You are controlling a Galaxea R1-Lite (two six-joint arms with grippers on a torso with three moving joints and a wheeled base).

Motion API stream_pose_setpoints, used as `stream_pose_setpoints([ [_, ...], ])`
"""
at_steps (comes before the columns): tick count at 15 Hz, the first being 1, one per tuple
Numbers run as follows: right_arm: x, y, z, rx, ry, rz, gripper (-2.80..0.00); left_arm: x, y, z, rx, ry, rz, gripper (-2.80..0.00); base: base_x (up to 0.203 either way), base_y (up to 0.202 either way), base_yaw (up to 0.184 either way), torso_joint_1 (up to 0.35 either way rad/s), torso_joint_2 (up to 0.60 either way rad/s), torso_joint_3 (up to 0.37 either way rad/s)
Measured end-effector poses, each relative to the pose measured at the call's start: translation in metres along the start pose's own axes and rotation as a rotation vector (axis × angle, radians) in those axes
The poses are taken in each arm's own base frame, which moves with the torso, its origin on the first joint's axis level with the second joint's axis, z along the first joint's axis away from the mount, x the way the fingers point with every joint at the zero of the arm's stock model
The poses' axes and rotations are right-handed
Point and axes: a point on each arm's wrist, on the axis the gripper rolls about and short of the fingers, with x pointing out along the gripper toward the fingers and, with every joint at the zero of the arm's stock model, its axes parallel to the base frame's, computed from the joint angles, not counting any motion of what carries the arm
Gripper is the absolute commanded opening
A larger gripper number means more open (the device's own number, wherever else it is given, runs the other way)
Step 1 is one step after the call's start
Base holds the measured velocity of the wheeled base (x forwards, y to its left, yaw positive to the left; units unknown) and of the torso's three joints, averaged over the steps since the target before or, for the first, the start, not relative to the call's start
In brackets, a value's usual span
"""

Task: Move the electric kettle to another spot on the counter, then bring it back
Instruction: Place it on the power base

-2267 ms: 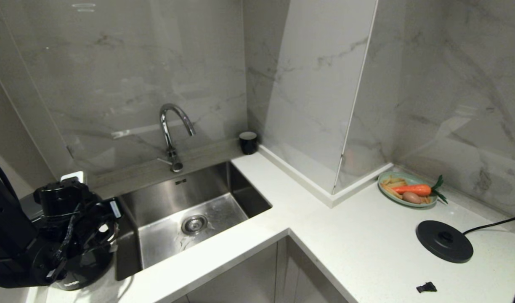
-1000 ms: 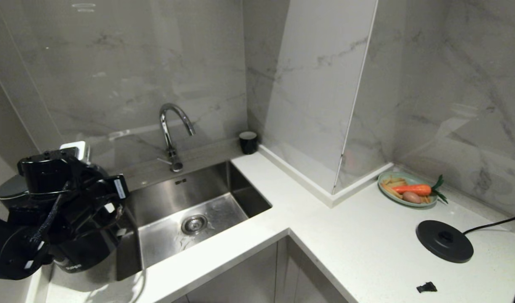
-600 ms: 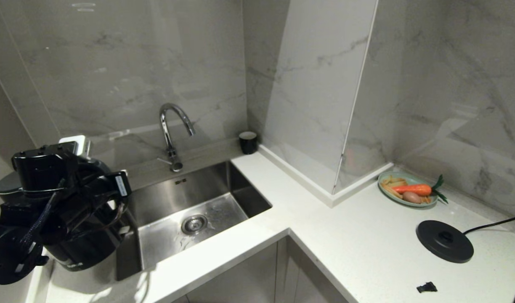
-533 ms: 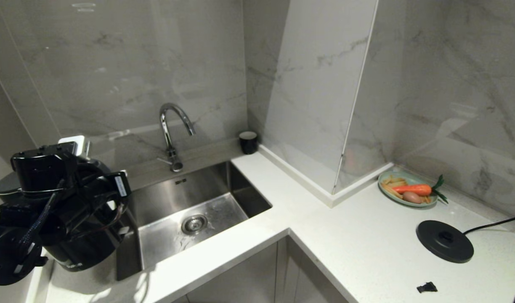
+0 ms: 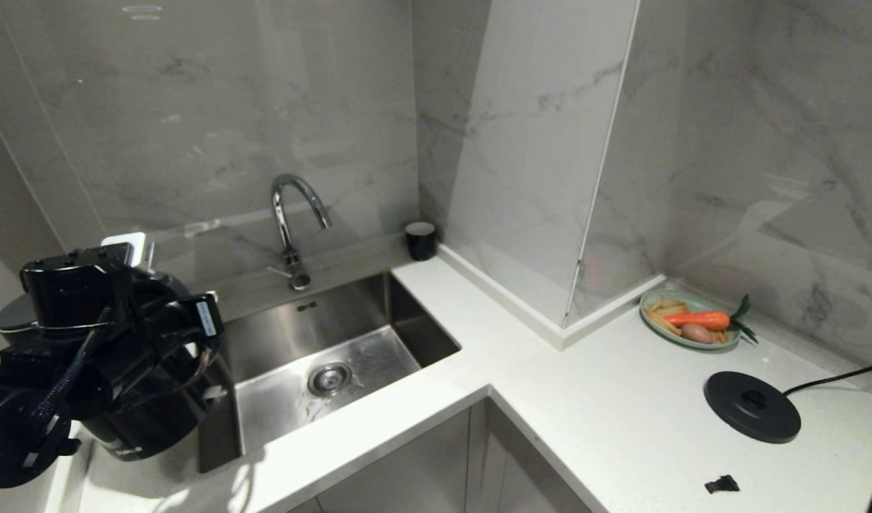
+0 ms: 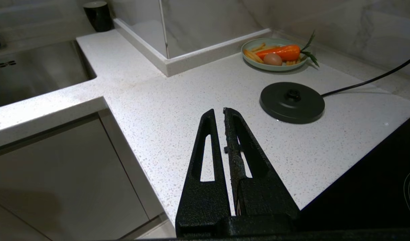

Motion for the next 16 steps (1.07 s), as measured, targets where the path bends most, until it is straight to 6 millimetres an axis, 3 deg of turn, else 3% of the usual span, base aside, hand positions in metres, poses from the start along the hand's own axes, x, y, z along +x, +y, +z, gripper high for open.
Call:
stream_pose_setpoints([
  [16,0.0,0.0,0.0,0.001,0.0,0.0,-2.8,-0.0031,0.0005,0.0012,-0.001,-0.007,-0.002,-2.8,0.004,0.008,-0.168,0.002,0.0,0.003],
])
